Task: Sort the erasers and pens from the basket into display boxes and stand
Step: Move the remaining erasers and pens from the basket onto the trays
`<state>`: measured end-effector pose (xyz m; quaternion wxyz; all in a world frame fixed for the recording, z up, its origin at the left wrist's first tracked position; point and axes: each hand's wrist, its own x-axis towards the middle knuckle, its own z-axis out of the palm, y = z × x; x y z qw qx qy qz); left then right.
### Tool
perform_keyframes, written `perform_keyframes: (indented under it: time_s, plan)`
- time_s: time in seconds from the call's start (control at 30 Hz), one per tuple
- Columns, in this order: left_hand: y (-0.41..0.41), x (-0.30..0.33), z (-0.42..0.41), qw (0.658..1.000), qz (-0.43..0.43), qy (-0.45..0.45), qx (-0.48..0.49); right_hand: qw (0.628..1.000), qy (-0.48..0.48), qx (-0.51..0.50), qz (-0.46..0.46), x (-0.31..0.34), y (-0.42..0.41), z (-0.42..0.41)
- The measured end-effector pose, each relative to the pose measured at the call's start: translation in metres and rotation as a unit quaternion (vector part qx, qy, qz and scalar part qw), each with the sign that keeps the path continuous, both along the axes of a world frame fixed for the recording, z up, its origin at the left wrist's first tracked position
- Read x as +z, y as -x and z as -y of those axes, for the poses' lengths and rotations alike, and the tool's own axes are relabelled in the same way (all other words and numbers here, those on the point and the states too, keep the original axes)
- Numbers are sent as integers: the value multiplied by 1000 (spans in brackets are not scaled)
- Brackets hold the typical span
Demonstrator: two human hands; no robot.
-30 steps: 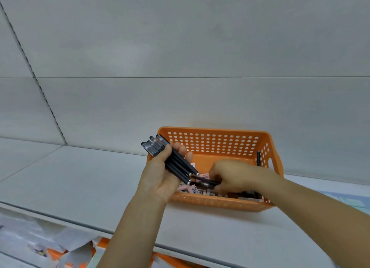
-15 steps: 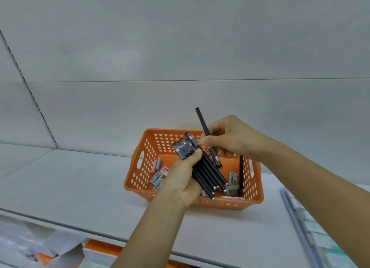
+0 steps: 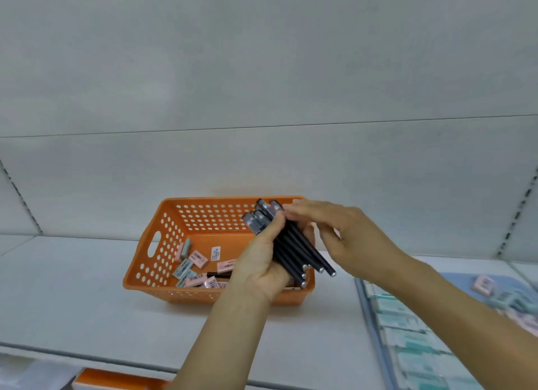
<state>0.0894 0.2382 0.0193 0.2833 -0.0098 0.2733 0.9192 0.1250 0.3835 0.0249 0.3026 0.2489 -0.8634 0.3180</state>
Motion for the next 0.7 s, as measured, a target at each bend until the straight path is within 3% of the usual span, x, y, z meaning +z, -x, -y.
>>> perform_keyframes:
  time_s: [0.03,0.1,0.17,0.23,0.3,0.33,0.37,0.43,0.53,0.63,0.7]
  plan:
    - [-2,1,-6,1000,-4,-7,9,999,40,-13,23,-3,-9,-3]
    - [-7,4,-21,999,-25,-11,37,971,232,-24,53,-7,-30,1]
    - [-15,10,-37,996,-64,-18,64,869,487,-7,88,-12,-46,5]
    - [-27,14,-57,992,-105,-21,74,722,671,37,166,-17,-50,2]
    - [-45,14,-78,988,-140,-5,63,623,753,68,199,-17,-51,-7]
    - [-54,14,-88,987,-154,-1,55,603,770,71,197,-16,-52,-11]
    - [-62,13,-97,986,-161,-1,44,597,776,77,187,-15,-55,-14]
    - [-71,10,-110,981,-190,21,28,626,754,75,183,-14,-61,-25]
    - [-73,7,-114,955,-278,96,-47,730,646,58,218,-9,-78,-61]
    - [-78,4,-118,891,-362,170,-213,813,499,81,287,8,-95,-100]
    - [-82,4,-122,847,-392,198,-301,828,451,109,316,14,-99,-112]
